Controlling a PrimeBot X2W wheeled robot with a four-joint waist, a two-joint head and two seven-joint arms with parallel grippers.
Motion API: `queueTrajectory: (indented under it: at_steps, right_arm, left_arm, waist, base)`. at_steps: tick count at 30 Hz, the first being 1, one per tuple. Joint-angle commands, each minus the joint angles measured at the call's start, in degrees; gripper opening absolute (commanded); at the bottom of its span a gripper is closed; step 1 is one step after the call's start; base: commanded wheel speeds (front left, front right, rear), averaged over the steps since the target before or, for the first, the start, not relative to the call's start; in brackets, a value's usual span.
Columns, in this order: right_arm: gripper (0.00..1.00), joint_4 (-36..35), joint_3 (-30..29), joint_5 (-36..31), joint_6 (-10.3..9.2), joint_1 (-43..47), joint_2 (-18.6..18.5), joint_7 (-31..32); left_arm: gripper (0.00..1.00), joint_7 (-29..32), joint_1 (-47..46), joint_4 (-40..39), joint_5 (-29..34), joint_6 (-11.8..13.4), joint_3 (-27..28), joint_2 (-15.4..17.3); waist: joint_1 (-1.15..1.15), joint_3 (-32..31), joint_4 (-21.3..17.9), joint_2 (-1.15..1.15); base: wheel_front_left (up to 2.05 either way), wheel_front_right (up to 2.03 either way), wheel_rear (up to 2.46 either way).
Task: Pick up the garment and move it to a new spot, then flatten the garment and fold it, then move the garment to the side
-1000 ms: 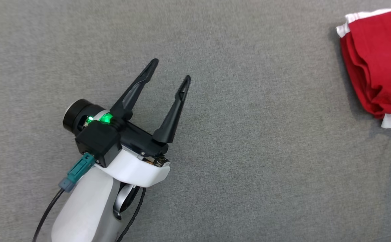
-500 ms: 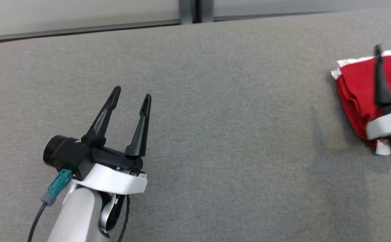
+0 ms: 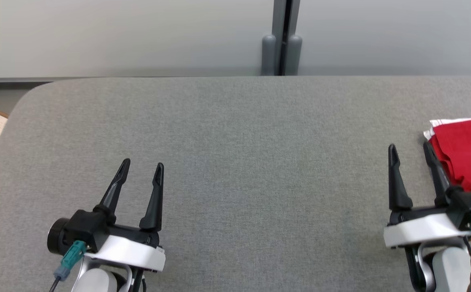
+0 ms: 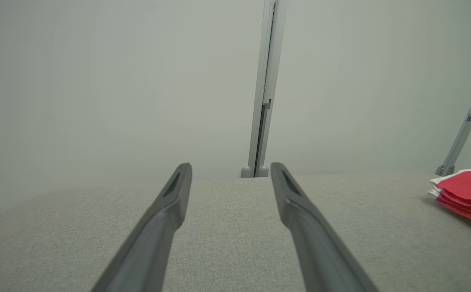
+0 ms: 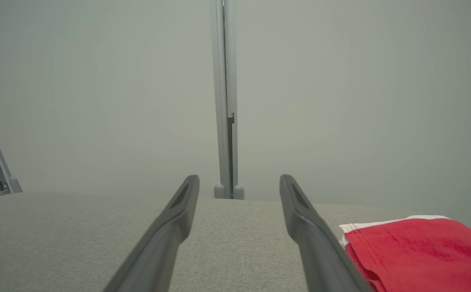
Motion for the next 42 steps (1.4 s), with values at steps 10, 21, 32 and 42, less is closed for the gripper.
queueTrajectory:
  at_steps: [10,21,32,42]
  right_arm:
    - [1.00,-3.6,3.0,2.0,-0.13,9.3,0.4,-0.5]
    - [1.00,-3.4,2.4,3.3,-0.13,9.8,0.5,-0.5]
    - [1.00,-3.0,1.3,3.4,-0.13,9.5,0.5,-0.5]
    - [1.00,-3.5,1.0,3.7,-0.13,9.4,0.5,-0.5]
  left_arm:
    - [1.00,0.0,4.9,1.5,-0.2,1.9,-1.0,0.1]
    - [1.00,0.0,5.6,0.5,-0.6,3.5,-1.2,0.1]
    - [1.00,0.0,5.5,2.2,-2.6,2.1,-0.4,0.1]
    - [1.00,0.0,5.8,1.6,-3.2,1.0,0.7,0.1]
  waist:
    - [0.00,-4.5,2.2,0.00]
    - [0.00,-4.7,2.0,0.00]
    - [0.00,-4.8,0.9,0.00]
    - [0.00,-4.6,0.5,0.00]
  base:
    - [0.00,0.00,0.00]
    - [0.00,0.00,0.00]
    - [0.00,0.00,0.00]
    - [0.00,0.00,0.00]
